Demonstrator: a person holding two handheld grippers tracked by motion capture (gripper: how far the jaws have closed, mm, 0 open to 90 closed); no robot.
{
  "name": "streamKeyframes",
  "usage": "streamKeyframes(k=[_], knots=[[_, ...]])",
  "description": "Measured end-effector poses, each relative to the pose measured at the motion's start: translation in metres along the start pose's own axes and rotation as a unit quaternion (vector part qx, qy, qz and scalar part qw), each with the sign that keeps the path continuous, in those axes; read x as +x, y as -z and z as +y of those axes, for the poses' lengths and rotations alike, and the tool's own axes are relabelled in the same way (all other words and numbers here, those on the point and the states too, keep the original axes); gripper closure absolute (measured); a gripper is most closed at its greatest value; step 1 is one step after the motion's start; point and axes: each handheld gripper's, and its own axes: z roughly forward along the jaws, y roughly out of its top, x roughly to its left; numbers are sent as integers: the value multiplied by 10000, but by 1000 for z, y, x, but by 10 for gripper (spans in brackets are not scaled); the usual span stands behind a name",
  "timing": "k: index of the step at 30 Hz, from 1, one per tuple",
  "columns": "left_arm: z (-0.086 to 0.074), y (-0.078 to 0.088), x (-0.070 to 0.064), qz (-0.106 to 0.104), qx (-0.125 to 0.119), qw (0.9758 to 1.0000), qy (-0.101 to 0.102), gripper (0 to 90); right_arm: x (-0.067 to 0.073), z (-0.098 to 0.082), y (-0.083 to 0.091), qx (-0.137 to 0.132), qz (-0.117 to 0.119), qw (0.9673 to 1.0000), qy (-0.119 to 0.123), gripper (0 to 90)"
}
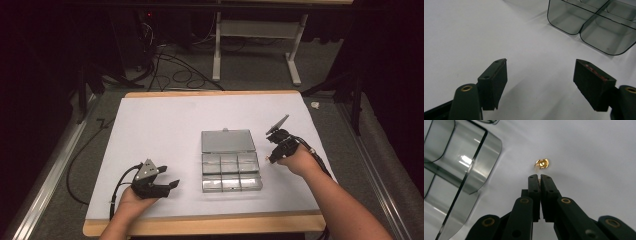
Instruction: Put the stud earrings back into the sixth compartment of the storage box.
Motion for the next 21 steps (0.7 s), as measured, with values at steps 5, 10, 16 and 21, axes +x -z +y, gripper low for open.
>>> streamKeyframes(k=[5, 10, 16, 21], knots=[[0, 0, 0, -2, 7, 10000, -2, 277, 5, -6, 5, -17, 46, 9998, 173, 885], [0, -1, 0, 5, 39, 10000, -2, 277, 15, -12, 10, -18, 107, 9997, 199, 885], [0, 0, 0, 6, 11, 10000, -18, 277, 24, -15, 11, 50, 129, 9994, 310, 885], [0, 0, 0, -18, 3, 10000, -9, 276, 27, -16, 15, 0, 125, 9994, 312, 885]])
